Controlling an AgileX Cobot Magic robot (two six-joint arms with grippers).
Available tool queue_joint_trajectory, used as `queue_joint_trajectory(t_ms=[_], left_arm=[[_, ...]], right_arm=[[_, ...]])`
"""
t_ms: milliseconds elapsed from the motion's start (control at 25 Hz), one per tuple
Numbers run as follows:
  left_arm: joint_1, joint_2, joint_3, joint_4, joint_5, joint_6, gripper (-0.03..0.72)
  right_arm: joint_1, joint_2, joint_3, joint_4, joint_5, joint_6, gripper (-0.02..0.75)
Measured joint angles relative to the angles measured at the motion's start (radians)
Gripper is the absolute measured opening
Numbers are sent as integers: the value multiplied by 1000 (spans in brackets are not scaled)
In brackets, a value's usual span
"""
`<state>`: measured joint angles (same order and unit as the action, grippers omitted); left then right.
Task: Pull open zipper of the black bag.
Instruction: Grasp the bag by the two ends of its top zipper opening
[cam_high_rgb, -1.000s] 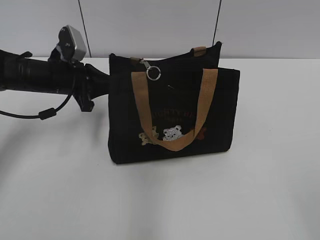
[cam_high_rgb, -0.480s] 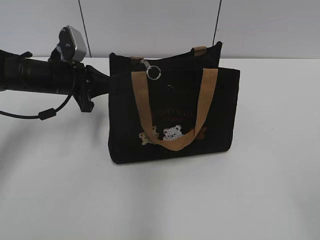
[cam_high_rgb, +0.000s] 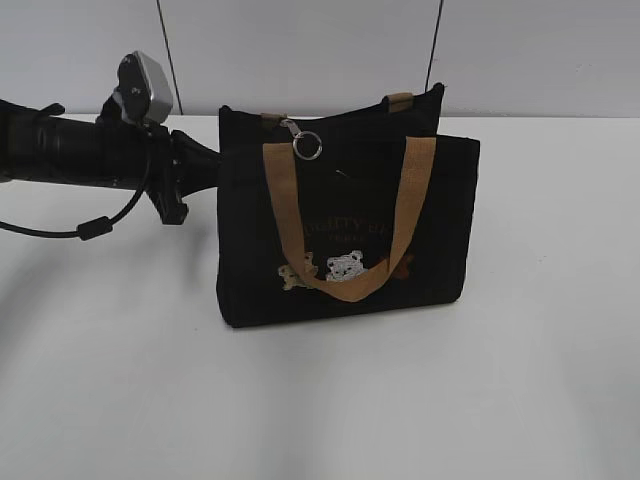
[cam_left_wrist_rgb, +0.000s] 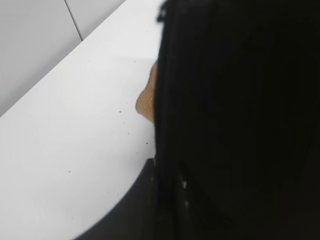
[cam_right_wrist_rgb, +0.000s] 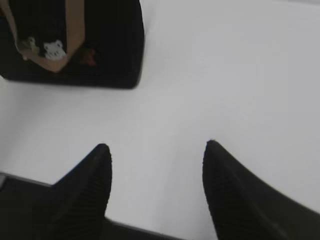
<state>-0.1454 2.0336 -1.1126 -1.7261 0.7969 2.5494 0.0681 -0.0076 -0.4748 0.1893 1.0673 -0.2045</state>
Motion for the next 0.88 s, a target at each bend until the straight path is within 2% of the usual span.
queue_joint_trajectory(t_ms=[240,480,560,720,880], left_arm=[[0,0,0,0,0,0,19],[0,0,0,0,0,0,19],[0,0,0,0,0,0,19],[0,0,0,0,0,0,19],[0,0,0,0,0,0,19]], right_arm=[[0,102,-18,178,-263,-75,441],[0,399,-18,450,-453,-281,370],[0,523,-18,577,-486,-339,356],[0,767,-25,841,-482,-533,350],[0,1029,-117,1030,-333,-856,348]])
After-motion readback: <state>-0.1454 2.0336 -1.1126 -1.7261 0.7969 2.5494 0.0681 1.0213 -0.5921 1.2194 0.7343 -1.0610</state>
